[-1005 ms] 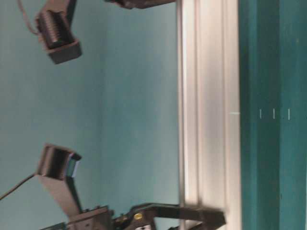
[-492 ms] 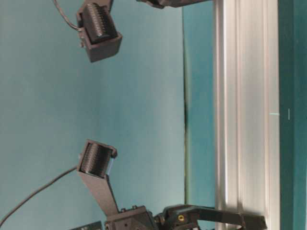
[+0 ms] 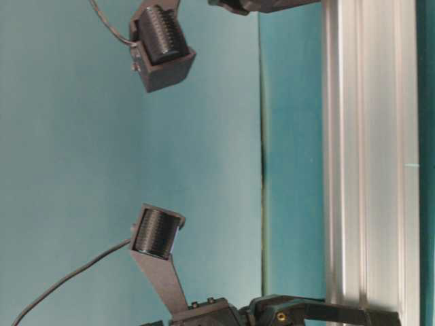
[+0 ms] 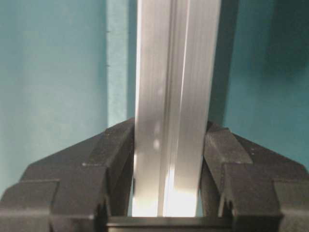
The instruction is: Lift the metal rail with both hands.
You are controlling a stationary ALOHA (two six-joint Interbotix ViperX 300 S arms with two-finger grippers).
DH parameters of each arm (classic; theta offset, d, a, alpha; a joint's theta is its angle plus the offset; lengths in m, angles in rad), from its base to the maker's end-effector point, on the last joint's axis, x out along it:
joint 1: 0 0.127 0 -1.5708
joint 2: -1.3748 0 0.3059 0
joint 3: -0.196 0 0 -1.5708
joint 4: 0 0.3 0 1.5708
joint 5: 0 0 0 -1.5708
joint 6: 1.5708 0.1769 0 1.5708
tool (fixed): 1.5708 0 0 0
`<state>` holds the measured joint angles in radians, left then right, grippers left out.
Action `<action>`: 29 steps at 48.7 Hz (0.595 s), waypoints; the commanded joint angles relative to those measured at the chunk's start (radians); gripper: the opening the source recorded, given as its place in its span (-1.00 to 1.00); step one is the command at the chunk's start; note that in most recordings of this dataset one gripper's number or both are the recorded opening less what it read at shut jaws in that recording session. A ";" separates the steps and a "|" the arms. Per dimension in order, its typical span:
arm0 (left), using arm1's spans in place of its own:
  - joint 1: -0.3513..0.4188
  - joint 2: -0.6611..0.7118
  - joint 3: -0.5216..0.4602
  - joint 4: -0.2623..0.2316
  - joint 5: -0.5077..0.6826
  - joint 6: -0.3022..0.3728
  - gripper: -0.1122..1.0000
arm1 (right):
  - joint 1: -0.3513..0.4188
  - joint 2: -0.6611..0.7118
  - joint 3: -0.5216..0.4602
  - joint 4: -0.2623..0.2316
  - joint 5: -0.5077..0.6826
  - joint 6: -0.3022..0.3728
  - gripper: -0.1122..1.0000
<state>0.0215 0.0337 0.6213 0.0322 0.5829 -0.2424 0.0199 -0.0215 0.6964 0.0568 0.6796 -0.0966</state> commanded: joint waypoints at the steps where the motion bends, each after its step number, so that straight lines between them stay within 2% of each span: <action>1: 0.015 -0.008 -0.014 -0.002 -0.008 -0.044 -0.17 | 0.032 0.005 -0.003 0.009 -0.017 -0.003 -0.11; 29: 0.003 0.005 -0.020 -0.002 -0.021 -0.048 -0.17 | 0.038 0.011 0.000 0.011 -0.029 -0.003 -0.11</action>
<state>0.0138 0.0445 0.6213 0.0337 0.5722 -0.2439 0.0261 -0.0092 0.7026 0.0583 0.6627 -0.0966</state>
